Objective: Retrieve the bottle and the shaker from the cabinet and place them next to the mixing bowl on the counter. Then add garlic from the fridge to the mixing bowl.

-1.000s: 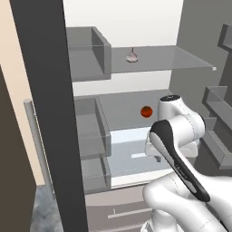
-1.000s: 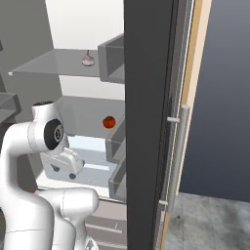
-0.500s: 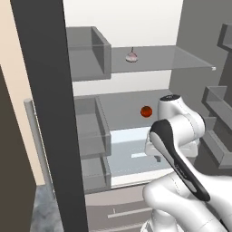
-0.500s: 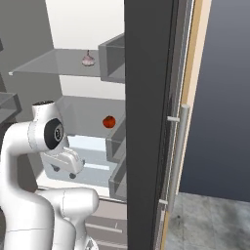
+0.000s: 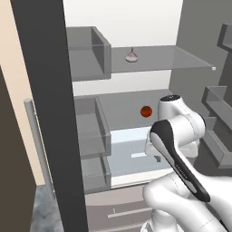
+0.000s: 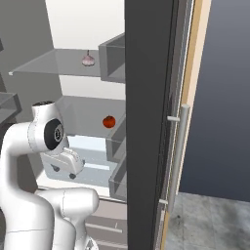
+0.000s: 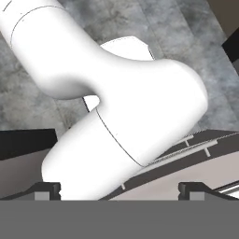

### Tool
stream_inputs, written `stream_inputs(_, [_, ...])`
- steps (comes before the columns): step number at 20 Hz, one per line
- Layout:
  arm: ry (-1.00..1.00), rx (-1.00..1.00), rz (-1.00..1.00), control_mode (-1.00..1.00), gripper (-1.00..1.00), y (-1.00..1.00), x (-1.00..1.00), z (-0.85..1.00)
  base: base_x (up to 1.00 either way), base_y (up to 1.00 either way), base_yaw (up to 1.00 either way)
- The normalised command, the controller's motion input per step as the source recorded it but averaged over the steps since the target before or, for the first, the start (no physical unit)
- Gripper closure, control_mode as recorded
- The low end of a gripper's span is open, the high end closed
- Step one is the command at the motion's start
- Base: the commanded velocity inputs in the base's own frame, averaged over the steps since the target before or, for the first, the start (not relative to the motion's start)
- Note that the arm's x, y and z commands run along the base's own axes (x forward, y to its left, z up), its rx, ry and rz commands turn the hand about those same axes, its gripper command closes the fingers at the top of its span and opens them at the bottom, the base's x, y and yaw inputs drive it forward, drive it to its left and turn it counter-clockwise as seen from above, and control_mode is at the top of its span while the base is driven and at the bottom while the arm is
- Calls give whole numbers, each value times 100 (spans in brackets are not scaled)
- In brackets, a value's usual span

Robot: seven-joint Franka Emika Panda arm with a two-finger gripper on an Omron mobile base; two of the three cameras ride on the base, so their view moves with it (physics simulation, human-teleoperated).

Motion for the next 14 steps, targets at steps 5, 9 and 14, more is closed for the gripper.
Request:
stream_inputs(5, [-15, 0, 14, -100, -100, 1, 3, 9, 0, 0, 0])
stream_inputs(9, [-34, -4, 20, -100, -100, 18, -12, 52, 0, 0, 0])
stream_inputs(14, [-48, 1, 25, -100, -100, 3, -2, 93, 0, 0, 0])
